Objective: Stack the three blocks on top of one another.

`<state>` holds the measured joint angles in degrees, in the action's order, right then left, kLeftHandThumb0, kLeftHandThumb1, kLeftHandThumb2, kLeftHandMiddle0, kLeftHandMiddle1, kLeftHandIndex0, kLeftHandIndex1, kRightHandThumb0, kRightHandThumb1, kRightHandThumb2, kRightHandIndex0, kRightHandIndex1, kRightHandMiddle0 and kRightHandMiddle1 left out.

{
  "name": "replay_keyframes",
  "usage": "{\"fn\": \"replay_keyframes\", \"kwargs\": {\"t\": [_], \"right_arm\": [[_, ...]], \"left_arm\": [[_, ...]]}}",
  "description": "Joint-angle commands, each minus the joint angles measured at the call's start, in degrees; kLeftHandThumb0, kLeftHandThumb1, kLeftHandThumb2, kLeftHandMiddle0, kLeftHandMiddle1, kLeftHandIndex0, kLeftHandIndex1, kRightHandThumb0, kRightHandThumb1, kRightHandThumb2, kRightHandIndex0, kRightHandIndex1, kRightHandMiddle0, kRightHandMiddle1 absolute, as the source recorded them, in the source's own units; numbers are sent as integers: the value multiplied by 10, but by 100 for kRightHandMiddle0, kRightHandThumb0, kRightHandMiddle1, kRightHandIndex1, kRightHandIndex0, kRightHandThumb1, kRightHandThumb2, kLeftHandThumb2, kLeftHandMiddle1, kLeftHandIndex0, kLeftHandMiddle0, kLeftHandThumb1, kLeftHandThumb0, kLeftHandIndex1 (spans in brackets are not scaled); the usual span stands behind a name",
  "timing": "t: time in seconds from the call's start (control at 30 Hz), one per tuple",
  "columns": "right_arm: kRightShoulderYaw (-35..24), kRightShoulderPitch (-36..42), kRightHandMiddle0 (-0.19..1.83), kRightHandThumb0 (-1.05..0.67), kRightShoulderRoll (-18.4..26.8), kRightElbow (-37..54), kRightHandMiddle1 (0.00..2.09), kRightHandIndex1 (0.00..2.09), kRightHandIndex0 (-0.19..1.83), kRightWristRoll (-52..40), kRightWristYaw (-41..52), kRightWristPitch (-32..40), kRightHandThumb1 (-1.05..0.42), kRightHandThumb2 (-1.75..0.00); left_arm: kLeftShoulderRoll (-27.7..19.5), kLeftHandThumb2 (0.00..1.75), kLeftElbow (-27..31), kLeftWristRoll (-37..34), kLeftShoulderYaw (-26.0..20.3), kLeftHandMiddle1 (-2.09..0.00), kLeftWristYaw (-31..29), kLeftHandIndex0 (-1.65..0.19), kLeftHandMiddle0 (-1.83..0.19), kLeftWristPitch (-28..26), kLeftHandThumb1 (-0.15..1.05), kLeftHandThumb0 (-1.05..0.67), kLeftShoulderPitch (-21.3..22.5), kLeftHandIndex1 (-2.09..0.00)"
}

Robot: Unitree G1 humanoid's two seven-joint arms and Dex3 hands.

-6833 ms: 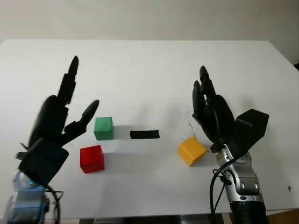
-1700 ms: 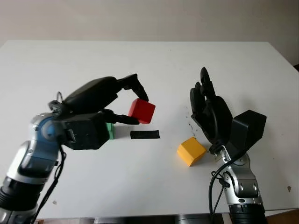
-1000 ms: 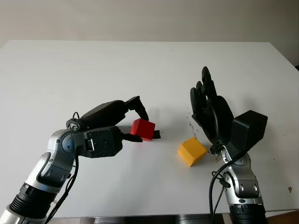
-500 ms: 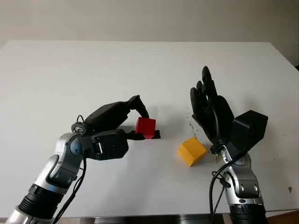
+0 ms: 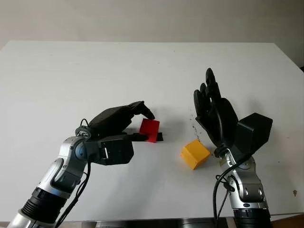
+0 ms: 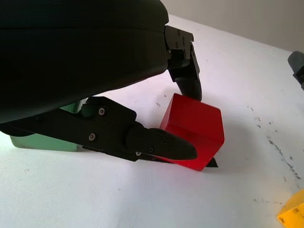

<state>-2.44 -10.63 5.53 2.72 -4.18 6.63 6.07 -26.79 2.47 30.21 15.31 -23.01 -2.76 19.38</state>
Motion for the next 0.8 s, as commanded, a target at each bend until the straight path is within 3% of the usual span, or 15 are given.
{"fn": "replay_keyframes", "kwargs": {"t": [0.0, 0.1, 0.23, 0.33, 0.47, 0.57, 0.67, 0.77], "right_arm": [[-4, 0, -19, -71, 5, 12, 0, 0, -19, 0, 0, 0, -105, -52], [-3, -1, -19, -71, 6, 11, 0, 0, -19, 2, 0, -1, -105, -52], [-3, -3, -19, -71, 8, 11, 0, 0, -19, 2, 1, 4, -105, -53], [-5, -4, -19, -71, 9, 10, 0, 0, -19, 1, 2, 2, -105, -52], [-7, -8, -19, -72, 17, 10, 0, 0, -19, 4, 4, -2, -105, -52], [-16, -19, -19, -68, 29, 5, 0, 0, -19, 2, 13, -15, -105, -50], [-33, -34, -19, -69, 50, 13, 0, 0, -19, -13, 33, -6, -105, -42], [-47, -49, -17, -68, 100, 22, 1, 0, -19, -25, 81, -11, -105, -35]], "left_arm": [[-2, 13, 14, -1, 1, -5, -6, 3, 0, -2, 105, -50, 4, -63], [-3, 10, 28, -1, -2, -5, -15, -2, 6, -12, 105, -53, -1, -22], [-8, 9, 59, -10, -9, -2, -32, 9, 14, -27, 105, -60, -8, -6], [-9, 9, 90, -21, -20, 0, -44, 18, 19, -45, 105, -68, -13, -1], [4, 14, 124, -75, -68, 0, -33, 19, 19, -57, 105, -77, -20, 0], [26, 37, 134, -127, -112, 0, 3, 19, 19, -42, 105, -76, -26, 0], [51, 48, 128, -163, -157, 0, 59, 19, 19, -17, 105, -76, -33, 0], [74, 49, 109, -195, -197, 0, 116, 19, 19, 26, 105, -74, -38, 0]]}}
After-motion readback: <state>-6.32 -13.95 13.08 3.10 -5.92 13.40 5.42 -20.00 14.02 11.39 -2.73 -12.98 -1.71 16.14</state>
